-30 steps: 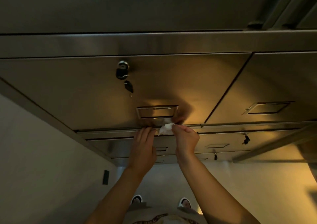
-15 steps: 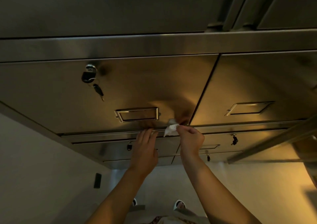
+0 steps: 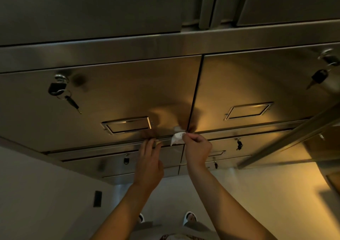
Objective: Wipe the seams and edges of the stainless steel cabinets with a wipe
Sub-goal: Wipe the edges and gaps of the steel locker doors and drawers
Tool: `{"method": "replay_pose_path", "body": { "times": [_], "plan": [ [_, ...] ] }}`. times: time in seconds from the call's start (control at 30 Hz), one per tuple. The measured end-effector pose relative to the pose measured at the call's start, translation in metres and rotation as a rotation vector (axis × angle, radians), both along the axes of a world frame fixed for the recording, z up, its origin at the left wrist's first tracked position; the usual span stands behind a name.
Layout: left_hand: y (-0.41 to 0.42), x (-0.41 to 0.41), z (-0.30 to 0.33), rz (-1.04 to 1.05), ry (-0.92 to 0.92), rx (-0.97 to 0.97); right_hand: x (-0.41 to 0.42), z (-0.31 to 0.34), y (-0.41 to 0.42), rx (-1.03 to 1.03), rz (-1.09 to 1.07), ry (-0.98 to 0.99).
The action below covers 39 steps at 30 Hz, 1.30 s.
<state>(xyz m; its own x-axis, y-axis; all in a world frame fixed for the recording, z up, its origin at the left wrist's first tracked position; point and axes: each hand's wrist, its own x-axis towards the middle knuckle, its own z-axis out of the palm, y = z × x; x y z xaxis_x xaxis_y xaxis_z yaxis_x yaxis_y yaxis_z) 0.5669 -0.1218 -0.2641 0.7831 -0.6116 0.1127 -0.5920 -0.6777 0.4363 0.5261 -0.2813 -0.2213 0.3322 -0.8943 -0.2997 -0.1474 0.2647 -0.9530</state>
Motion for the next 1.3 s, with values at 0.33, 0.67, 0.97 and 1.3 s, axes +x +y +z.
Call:
{"method": "replay_pose_path", "body": {
  "times": [0.33, 0.67, 0.97, 1.3],
  "plan": [
    [0.037, 0.02, -0.002, -0.068, -0.018, 0.062, 0.014, -0.001, 0.032, 0.035, -0.028, -0.046],
    [0.112, 0.053, 0.001, -0.056, -0.062, 0.075, 0.046, -0.007, 0.098, 0.079, -0.053, -0.089],
    [0.173, 0.081, -0.002, -0.043, -0.067, 0.125, 0.07, -0.005, 0.157, 0.137, -0.049, -0.091],
    [0.234, 0.096, -0.009, 0.138, -0.044, 0.046, 0.104, -0.003, 0.226, 0.131, 0.068, -0.086]
  ]
}}
